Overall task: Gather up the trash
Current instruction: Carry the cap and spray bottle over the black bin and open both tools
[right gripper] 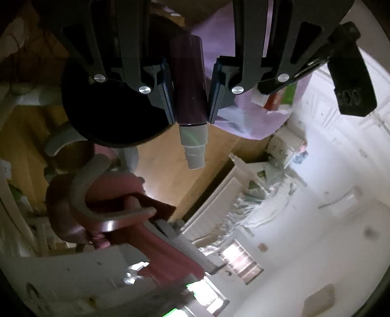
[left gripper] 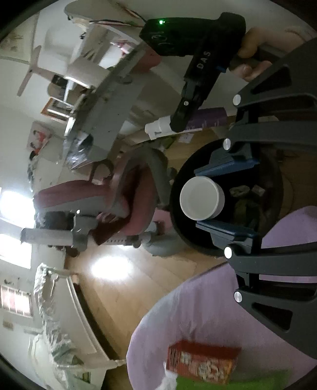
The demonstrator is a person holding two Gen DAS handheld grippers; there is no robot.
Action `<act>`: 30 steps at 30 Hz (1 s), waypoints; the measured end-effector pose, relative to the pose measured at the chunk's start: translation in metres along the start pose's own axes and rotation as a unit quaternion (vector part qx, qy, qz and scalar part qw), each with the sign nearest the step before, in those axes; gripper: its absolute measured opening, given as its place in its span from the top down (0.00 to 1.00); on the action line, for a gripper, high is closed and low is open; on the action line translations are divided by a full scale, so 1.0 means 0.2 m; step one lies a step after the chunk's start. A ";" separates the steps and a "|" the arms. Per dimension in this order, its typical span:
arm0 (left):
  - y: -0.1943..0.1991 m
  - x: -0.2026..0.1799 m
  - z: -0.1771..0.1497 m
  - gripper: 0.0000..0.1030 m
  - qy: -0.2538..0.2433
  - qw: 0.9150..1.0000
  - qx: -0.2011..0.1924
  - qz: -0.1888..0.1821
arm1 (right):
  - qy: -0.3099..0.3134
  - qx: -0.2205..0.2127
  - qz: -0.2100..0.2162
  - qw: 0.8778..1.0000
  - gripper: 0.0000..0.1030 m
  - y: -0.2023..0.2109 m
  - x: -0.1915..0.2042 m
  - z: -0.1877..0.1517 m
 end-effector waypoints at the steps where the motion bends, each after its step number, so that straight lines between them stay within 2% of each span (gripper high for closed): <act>1: -0.02 -0.01 -0.01 0.65 -0.002 1.000 0.005 -0.002 | -0.004 0.003 -0.002 1.000 0.74 -0.01 -0.03 -0.01; 20: -0.32 -0.07 -0.17 0.64 -0.020 0.996 0.081 -0.011 | -0.043 0.048 -0.039 0.997 0.74 -0.21 -0.27 -0.13; 24: -0.33 -0.07 -0.19 0.63 -0.028 0.996 0.089 0.002 | -0.042 0.058 -0.044 0.996 0.74 -0.24 -0.29 -0.15; 26: -0.33 -0.07 -0.19 0.57 -0.029 0.995 0.093 0.006 | -0.040 0.063 -0.047 0.996 0.73 -0.25 -0.29 -0.16; 28: -0.32 -0.07 -0.18 0.34 -0.031 0.996 0.088 0.013 | -0.040 0.066 -0.049 0.996 0.73 -0.24 -0.28 -0.17; 29: -0.31 -0.07 -0.17 0.29 -0.033 0.996 0.082 0.016 | -0.039 0.066 -0.049 0.996 0.69 -0.24 -0.28 -0.17; 30: -0.30 -0.07 -0.16 0.22 -0.034 0.996 0.076 0.017 | -0.039 0.065 -0.047 0.996 0.60 -0.24 -0.27 -0.16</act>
Point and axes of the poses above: each gripper's, at about its wrist camera, not at the fingertips, and y roughly against the way its jaws point, x to its left, z to its top, the point moved 7 cm from there along -y, roughly the way its jaws point, and after that the axes turned 7 degrees about -x, right-handed, at the moved point
